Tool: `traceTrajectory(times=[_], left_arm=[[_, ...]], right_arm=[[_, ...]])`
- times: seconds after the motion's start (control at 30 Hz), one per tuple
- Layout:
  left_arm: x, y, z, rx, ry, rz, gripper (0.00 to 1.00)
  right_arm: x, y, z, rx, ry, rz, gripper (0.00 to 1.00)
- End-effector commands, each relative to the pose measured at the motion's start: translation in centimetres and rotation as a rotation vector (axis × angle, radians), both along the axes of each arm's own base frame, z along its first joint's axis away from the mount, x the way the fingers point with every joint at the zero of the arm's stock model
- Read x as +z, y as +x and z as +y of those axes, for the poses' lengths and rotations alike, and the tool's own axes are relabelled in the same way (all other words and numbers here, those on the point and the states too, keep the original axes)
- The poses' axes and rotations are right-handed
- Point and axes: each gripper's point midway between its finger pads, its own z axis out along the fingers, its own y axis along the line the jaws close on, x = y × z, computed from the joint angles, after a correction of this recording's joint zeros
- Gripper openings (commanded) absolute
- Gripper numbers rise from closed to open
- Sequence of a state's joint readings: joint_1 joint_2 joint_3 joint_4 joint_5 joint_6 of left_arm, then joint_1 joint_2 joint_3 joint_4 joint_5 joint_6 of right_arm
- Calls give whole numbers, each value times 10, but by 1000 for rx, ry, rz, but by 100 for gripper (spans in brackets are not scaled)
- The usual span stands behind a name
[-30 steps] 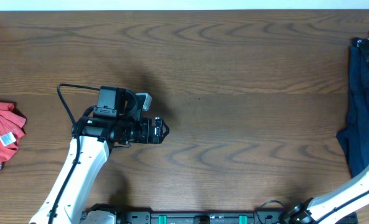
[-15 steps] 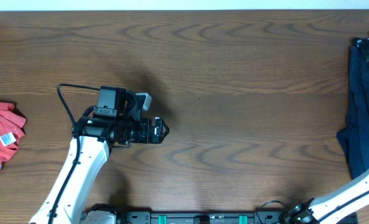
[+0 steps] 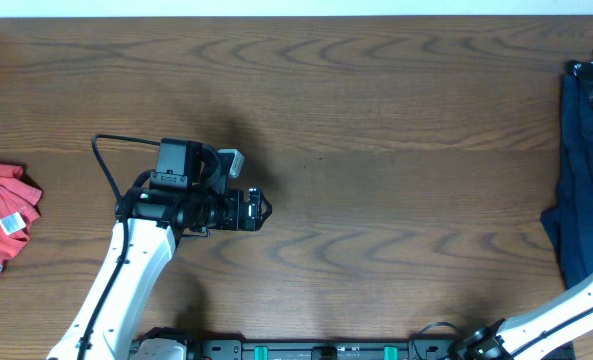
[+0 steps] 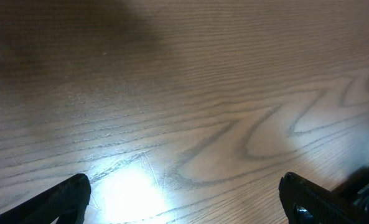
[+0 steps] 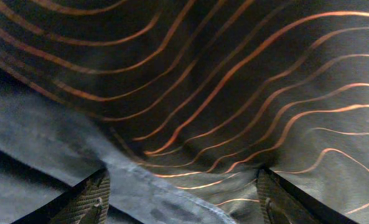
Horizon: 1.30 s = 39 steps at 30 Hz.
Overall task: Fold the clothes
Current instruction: 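Grasp the black contour-print shirt with the right gripper and lift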
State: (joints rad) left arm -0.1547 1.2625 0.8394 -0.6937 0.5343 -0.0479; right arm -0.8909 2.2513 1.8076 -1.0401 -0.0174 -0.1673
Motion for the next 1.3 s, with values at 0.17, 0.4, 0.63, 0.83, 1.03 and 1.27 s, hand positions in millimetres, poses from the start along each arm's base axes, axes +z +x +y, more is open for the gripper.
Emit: traceTrajectory(times=[0.17, 0.4, 0.63, 0.83, 1.03, 1.27], left_arm=[[3, 4, 0, -12, 13, -22, 98], [3, 4, 0, -12, 13, -22, 98], [3, 4, 0, -12, 13, -22, 98], [3, 5, 0, -12, 12, -23, 98], [5, 9, -1, -11, 9, -42, 98], [6, 10, -1, -11, 8, -48, 98]], right_arm=[[7, -11, -22, -137, -29, -22, 69], [7, -20, -31, -165, -35, -27, 54], [8, -17, -33, -175, -40, -45, 1], [8, -9, -30, -175, -19, -85, 1], [19, 21, -9, -143, 52, -190, 1], [78, 73, 29, -6, -22, -285, 1]])
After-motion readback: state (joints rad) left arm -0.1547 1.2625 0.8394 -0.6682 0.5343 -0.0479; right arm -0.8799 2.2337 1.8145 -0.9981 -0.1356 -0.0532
